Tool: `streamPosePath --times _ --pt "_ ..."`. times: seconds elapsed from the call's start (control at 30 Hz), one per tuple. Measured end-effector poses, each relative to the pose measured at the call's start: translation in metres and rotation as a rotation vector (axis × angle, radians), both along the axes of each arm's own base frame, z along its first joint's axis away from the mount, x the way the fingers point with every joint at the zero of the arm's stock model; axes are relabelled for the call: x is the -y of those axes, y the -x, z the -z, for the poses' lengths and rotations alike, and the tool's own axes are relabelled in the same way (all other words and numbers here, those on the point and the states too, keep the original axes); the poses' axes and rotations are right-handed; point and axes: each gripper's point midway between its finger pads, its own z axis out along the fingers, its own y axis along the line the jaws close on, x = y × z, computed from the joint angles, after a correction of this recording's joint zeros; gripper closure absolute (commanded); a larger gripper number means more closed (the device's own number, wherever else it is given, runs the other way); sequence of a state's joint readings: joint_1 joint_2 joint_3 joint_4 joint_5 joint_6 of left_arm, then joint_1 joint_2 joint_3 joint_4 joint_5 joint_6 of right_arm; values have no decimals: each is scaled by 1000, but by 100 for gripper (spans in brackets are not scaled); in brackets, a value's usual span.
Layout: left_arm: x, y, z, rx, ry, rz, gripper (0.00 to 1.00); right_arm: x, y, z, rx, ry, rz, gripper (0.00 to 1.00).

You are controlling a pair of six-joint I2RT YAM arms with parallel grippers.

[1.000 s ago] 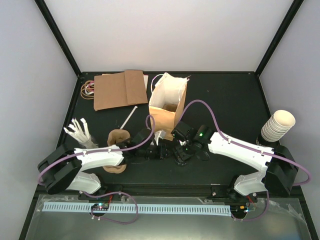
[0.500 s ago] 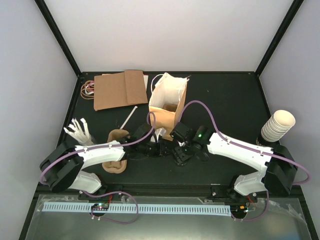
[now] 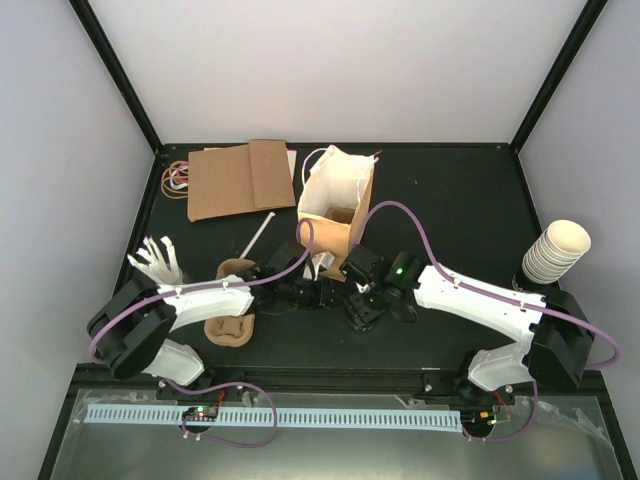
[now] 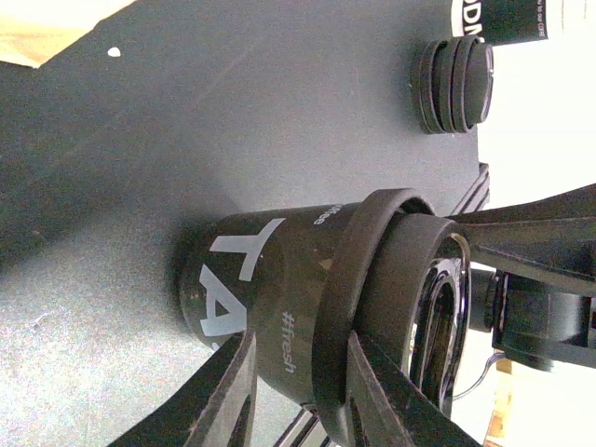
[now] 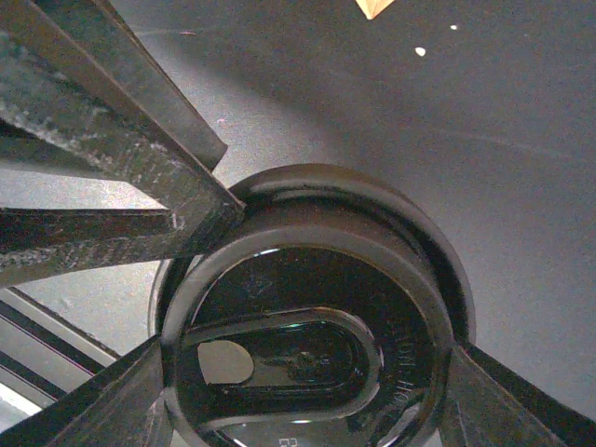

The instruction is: Pack the takeout coffee

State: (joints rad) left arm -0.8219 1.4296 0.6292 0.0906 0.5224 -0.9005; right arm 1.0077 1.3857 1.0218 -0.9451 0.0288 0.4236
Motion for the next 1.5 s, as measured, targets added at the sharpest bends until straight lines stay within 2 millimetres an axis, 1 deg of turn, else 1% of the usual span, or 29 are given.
streamPosePath --times 0.3,0.53,0.73,0.83,1.07,1.17,1.2,1.27,1.37,1.5 --pt "8 -6 1 -16 3 26 70 5 -1 0 4 14 26 30" --pt "15 -10 3 -29 17 40 65 10 -1 0 12 27 52 30" --pt "21 -13 6 -35 22 53 58 15 -2 1 12 41 72 30" --pt "22 -14 7 -35 21 59 56 16 -2 1 13 47 74 30" --pt "20 -16 6 -23 14 47 55 17 -2 1 15 47 78 30" --pt "16 -18 4 8 1 18 51 17 -2 0 17 43 75 30" --pt "15 -19 3 16 0 11 48 16 -1 0 15 38 68 30" --pt "13 -24 -4 49 5 -19 42 10 3 -1 -1 9 43 30" --pt "8 -26 -18 88 26 -45 33 3 8 -2 -15 -13 12 30" --pt "-2 -22 -43 142 63 -70 29 -1 10 -2 -26 -31 0 30"
